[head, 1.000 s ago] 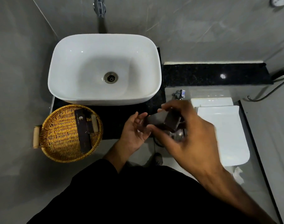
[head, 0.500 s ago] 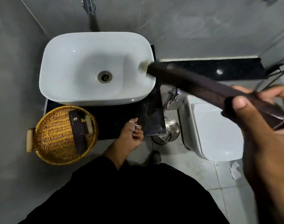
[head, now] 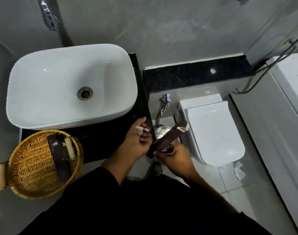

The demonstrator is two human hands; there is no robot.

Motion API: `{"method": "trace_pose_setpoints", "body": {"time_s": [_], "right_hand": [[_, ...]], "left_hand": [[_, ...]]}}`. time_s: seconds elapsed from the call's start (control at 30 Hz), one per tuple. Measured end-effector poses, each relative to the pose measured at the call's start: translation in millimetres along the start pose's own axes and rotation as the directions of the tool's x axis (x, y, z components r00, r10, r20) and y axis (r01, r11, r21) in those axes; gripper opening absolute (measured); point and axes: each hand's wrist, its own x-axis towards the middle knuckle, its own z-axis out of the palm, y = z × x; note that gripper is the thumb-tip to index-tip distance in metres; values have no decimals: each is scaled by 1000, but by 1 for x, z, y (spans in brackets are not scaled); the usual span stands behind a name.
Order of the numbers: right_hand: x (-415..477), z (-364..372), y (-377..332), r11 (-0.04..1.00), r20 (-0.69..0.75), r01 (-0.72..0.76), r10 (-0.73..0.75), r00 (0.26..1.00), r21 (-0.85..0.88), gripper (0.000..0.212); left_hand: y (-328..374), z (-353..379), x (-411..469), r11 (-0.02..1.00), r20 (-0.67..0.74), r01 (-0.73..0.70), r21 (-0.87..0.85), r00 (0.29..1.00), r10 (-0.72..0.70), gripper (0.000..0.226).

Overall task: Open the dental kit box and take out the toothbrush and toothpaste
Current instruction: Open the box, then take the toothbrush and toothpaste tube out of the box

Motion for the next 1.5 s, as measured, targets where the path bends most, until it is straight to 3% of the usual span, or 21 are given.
{"method": "trace_pose_setpoints", "body": {"time_s": [0.1,0.2,0.27,0.43,0.47,0.53,0.6,0.67,0.7,0.73,0.8,0.83,0.87,0.9,0.97,1.1,1.17,1.27,1.37,1.5], "right_hand": [[32,-16,25,985,-220,-88,120,968,148,26],[67,-26,41,986,-313,-134,158,936,98,28],[90,-28,51,984,-309,-170,177,934,49,28],[126,-31,73,960,-158,-274,262,952,-55,82],[127,-32,76,953,-145,-296,284,948,-65,85],[119,-33,76,957,-162,-291,287,944,0,68],[103,-33,63,970,-125,-221,233,964,104,34],[81,-33,37,965,82,-168,154,985,203,6],[67,-32,20,937,255,-201,127,958,288,11],[53,-30,4,884,452,-289,101,886,368,15],[28,-25,-25,812,761,-463,35,648,356,30],[18,-22,-36,792,845,-516,0,534,326,32],[10,-20,-45,773,884,-548,-34,466,319,28],[5,-19,-50,767,889,-551,-55,455,329,19],[1,-20,-59,780,868,-517,-66,492,353,8],[2,-14,-66,876,837,-376,-54,545,301,18],[0,-3,-72,914,831,-308,-53,554,263,22],[-4,17,-83,948,826,-226,-62,560,224,29],[-13,45,-98,948,832,-243,-38,554,205,23],[-26,89,-111,978,791,-134,-47,610,162,22]], "left_hand": [[0,-11,1,1000,-32,-19,-8,999,18,39],[2,-26,-1,999,-74,-31,-13,997,30,39],[1,-29,-1,999,-115,-37,-9,993,35,39],[0,-29,-3,997,-185,-74,-18,980,69,39],[-1,-28,-5,996,-198,-88,-19,977,82,39],[-2,-28,-10,992,-226,-122,-25,968,113,37],[-5,-26,-13,987,-265,-159,-22,953,148,35],[-9,-22,-12,978,-311,-207,26,928,205,38],[-12,-20,-10,968,-335,-236,89,908,252,41],[-16,-19,-8,949,-352,-269,166,883,312,43],[-24,-17,-7,890,-358,-334,312,826,436,45],[-26,-17,-7,851,-346,-361,381,798,493,45],[-27,-17,-9,813,-324,-380,441,777,540,45],[-26,-16,-12,783,-299,-395,481,766,570,44],[-22,-18,-18,781,-293,-418,464,760,581,45],[-17,-32,-34,906,-380,-347,241,825,417,78],[-13,-44,-43,916,-322,-400,32,863,388,58],[3,-62,-60,848,-333,-498,-185,843,422,45],[30,-96,-87,739,-402,-571,-357,808,430,39],[62,-158,-124,679,-472,-635,-369,757,452,39]]}}
